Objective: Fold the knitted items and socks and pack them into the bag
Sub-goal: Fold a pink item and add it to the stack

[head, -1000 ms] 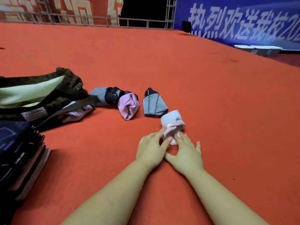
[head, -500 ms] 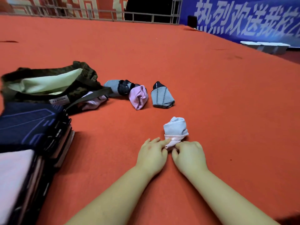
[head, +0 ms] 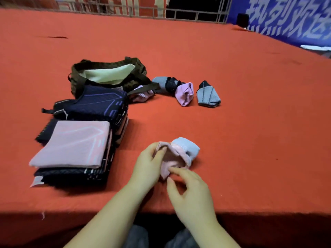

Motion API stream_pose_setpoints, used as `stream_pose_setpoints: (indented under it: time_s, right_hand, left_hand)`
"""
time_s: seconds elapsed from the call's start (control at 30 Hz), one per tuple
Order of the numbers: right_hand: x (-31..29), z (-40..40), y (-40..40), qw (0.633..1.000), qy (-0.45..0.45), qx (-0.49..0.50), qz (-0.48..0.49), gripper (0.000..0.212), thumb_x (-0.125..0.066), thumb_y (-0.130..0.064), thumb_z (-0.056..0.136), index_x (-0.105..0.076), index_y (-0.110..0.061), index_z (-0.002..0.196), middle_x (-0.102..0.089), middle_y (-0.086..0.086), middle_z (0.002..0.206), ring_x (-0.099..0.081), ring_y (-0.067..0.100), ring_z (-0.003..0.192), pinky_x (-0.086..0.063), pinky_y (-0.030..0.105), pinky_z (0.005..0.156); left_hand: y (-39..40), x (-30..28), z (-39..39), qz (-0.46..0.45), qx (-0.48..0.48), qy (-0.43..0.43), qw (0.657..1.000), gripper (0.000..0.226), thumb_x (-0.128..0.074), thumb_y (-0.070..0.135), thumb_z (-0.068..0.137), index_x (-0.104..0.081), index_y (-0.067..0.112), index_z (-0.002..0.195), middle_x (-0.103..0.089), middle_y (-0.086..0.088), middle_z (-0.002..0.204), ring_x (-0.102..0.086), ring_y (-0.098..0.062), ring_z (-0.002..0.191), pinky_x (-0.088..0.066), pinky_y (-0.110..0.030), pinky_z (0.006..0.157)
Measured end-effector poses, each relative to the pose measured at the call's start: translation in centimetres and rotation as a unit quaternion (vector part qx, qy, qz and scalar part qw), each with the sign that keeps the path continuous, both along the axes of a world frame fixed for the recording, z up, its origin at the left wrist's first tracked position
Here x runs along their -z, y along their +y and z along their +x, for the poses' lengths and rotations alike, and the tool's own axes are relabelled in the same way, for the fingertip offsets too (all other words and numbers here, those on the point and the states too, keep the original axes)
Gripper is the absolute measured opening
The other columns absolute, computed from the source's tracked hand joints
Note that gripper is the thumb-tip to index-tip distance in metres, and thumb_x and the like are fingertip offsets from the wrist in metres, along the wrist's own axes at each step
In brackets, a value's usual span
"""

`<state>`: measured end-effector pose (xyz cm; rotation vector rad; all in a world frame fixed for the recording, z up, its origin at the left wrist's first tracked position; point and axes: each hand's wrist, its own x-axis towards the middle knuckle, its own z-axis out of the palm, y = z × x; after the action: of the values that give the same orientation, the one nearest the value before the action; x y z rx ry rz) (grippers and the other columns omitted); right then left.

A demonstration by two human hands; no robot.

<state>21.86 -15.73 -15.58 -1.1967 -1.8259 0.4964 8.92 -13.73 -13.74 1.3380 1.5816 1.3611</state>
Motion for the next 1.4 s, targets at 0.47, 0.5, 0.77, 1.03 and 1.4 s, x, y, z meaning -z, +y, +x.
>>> stream_pose_setpoints:
  time_s: [0.47, 0.5, 0.77, 1.03, 1.4]
  right_hand:
    - [-5.9, -2.1, 2.1, 0.998, 0.035, -0.010, -0.059, 0.028, -0.057, -0.049, 0.083, -0.072, -0.030, 0.097, -0.061, -0.006, 0.091, -0.057, 0.010, 0.089, -0.041, 0.017, 0.082]
    - [-6.1, -2.4, 2.0, 0.996, 0.059, -0.008, -0.071, 0.017, -0.061, -0.040, 0.087, -0.072, -0.028, 0.092, -0.063, -0.005, 0.089, -0.057, 0.009, 0.084, -0.040, 0.011, 0.075]
    - [-6.7, -1.2, 3.2, 0.976, 0.162, 0.039, -0.139, 0.021, -0.054, -0.022, 0.094, -0.068, -0.016, 0.079, -0.066, -0.006, 0.065, -0.053, 0.000, 0.056, -0.042, 0.018, 0.057]
    - [-3.9, 1.8, 6.2, 0.933, 0.252, 0.129, -0.222, 0.032, -0.054, -0.018, 0.095, -0.066, -0.016, 0.065, -0.064, 0.004, 0.067, -0.055, 0.019, 0.069, -0.045, 0.034, 0.067]
    - [-6.4, 3.3, 7.7, 0.795, 0.461, 0.110, -0.379, 0.019, -0.045, -0.017, 0.100, -0.057, -0.008, 0.088, -0.062, 0.007, 0.084, -0.065, 0.013, 0.061, -0.046, 0.041, 0.085]
  left_hand:
    - [-2.1, -3.4, -2.2, 0.108, -0.007, -0.148, 0.983, 0.019, -0.044, 0.027, 0.085, -0.060, 0.019, 0.084, -0.066, 0.004, 0.082, -0.060, -0.012, 0.084, -0.047, -0.031, 0.084]
    - [-2.2, -3.6, -1.9, 0.112, -0.019, -0.159, 0.981, 0.018, -0.044, 0.028, 0.084, -0.060, 0.019, 0.084, -0.066, 0.008, 0.079, -0.060, -0.009, 0.081, -0.047, -0.029, 0.081]
    - [-2.4, -4.1, -2.0, 0.139, -0.083, -0.107, 0.981, 0.023, -0.042, 0.033, 0.087, -0.061, 0.020, 0.087, -0.066, 0.008, 0.084, -0.059, -0.008, 0.083, -0.047, -0.030, 0.082]
    - [-2.7, -4.1, -2.0, 0.121, -0.156, -0.044, 0.979, 0.027, -0.040, 0.036, 0.087, -0.060, 0.019, 0.086, -0.064, 0.009, 0.079, -0.057, -0.007, 0.075, -0.045, -0.030, 0.075]
    - [-2.6, -6.3, -2.0, 0.149, -0.213, -0.037, 0.965, 0.020, -0.044, 0.017, 0.098, -0.060, 0.016, 0.086, -0.060, 0.010, 0.076, -0.051, 0.002, 0.069, -0.041, -0.016, 0.067]
